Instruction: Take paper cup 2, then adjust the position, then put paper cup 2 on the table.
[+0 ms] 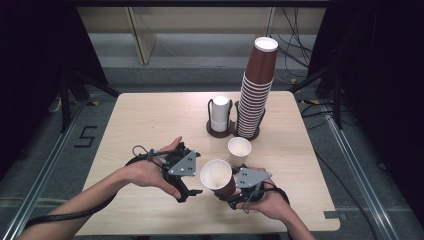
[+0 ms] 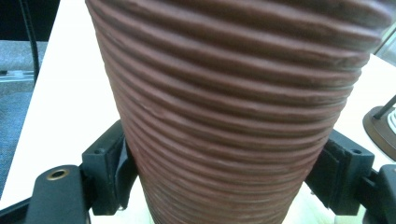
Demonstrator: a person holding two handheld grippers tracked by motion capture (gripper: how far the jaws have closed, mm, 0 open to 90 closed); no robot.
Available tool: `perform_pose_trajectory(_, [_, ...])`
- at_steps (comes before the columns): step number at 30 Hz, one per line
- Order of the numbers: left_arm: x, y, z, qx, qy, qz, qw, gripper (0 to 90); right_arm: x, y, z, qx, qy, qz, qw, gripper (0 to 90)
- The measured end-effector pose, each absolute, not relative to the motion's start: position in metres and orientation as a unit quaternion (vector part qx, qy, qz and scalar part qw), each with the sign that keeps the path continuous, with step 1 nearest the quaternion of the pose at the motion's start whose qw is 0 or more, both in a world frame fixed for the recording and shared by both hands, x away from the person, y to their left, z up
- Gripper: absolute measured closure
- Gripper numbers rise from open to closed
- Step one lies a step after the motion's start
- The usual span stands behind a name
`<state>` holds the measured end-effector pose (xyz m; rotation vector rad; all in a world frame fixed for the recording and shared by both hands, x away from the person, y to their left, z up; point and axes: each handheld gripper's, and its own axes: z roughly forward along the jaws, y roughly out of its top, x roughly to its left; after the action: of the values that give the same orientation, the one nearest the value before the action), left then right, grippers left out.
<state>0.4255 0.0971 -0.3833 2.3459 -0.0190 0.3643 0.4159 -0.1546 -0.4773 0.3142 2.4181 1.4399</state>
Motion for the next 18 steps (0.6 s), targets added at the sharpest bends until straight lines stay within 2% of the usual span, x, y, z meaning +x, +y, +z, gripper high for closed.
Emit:
perform_pose_trajectory(11, [0.420, 0.105, -0.378, 0.905, 0.013, 0.150, 0.397, 0.0, 0.417, -0.163, -0.469, 0.108, 0.834, 0.510, 0.179, 20.8])
perform_pose_trajectory(18, [0.418, 0.112, -0.384, 0.900, 0.028, 0.149, 0.409, 0.0, 0.415, -0.171, -0.471, 0.133, 0.826, 0.519, 0.175, 20.7])
